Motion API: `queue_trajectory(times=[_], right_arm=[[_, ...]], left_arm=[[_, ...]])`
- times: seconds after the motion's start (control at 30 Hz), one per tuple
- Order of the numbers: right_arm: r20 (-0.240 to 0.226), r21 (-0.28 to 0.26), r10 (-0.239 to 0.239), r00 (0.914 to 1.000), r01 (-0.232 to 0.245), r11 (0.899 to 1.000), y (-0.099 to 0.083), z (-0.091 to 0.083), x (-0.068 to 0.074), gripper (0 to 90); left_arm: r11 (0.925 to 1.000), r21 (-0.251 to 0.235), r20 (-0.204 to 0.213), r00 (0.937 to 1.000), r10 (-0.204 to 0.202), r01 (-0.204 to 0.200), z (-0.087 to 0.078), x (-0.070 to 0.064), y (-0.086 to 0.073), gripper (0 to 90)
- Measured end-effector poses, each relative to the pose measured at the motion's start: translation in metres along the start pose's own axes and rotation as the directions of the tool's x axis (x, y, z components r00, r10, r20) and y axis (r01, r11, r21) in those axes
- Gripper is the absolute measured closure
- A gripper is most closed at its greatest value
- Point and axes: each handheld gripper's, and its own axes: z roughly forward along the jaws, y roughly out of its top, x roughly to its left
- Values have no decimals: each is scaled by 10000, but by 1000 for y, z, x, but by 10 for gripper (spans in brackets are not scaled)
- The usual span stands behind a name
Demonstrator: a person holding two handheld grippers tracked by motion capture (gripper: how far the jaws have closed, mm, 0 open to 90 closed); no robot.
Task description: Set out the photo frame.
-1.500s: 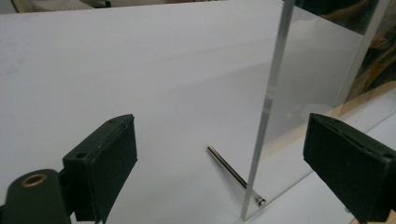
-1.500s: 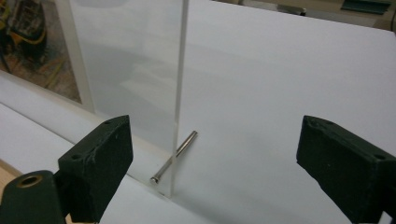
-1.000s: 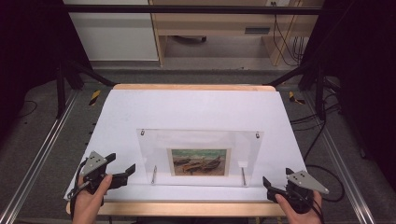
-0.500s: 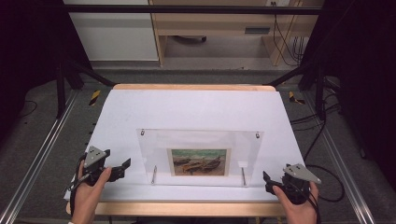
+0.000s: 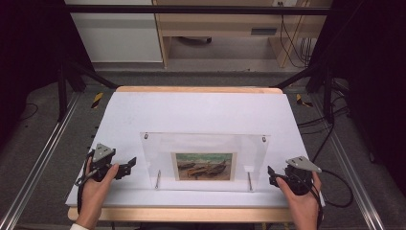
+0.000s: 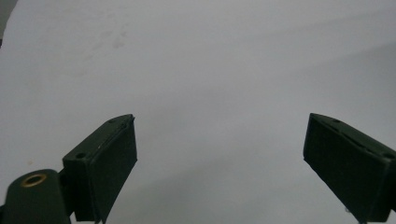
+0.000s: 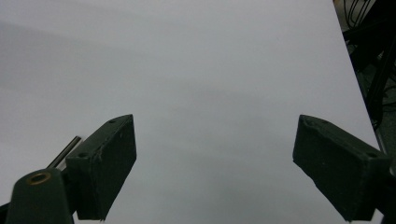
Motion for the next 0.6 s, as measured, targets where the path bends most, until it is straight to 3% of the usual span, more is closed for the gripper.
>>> queue_trajectory(times=[0.33, 0.43, 0.6], right_arm=[[-146, 595, 322, 9994, -313, 9977, 17, 28, -5, 126], [-374, 817, 429, 9984, -397, 9959, 22, 38, -7, 128], [-602, 1049, 359, 9975, -295, 9940, 27, 52, -6, 136]], left_arm=[[9987, 297, -43, 9992, -406, 407, 18, 13, 10, 92], [9975, 448, -23, 9985, -555, 555, 22, 15, 11, 93], [9975, 673, -254, 9995, -213, 229, 21, 15, 11, 98]])
